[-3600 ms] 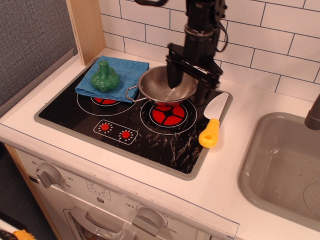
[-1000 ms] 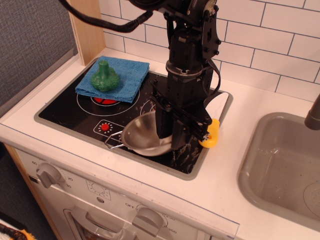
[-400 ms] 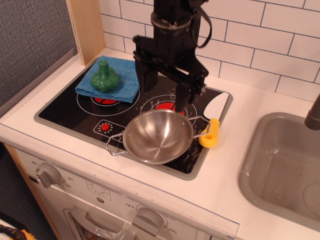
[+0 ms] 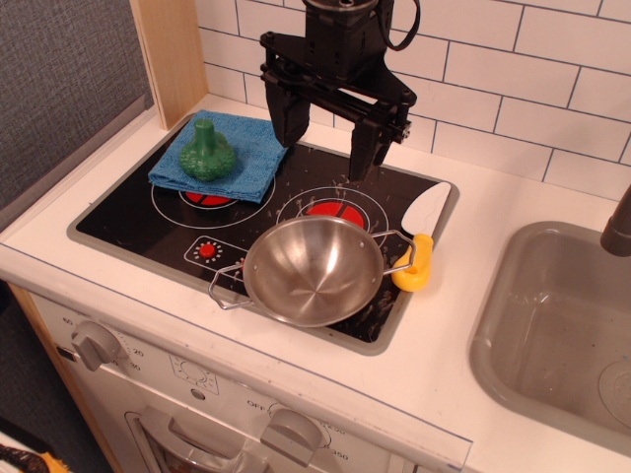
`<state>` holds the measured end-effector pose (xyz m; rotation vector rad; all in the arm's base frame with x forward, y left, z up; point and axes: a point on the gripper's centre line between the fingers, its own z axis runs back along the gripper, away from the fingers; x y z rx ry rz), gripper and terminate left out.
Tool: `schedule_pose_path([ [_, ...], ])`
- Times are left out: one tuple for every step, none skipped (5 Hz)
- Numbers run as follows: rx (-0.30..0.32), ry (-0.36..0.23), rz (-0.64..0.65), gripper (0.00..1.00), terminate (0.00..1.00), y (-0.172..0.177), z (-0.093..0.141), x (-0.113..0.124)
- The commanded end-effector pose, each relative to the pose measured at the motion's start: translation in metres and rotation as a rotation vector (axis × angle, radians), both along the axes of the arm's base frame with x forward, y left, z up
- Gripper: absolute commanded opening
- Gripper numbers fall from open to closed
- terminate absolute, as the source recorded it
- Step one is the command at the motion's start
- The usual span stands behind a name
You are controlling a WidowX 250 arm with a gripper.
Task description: Place the pan in the front edge of the stove.
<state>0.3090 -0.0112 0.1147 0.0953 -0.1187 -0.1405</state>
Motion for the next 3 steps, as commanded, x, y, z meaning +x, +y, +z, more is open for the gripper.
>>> schedule_pose_path([
  [-0.001,-0.046,0.007,1.0,0.0,0.0025,0.0146,-0.0029],
  [-0.001,-0.046,0.007,1.0,0.0,0.0025,0.0146,-0.0029],
  [-0.001,-0.046,0.007,1.0,1.0,0.0025,0.0146,-0.0029],
])
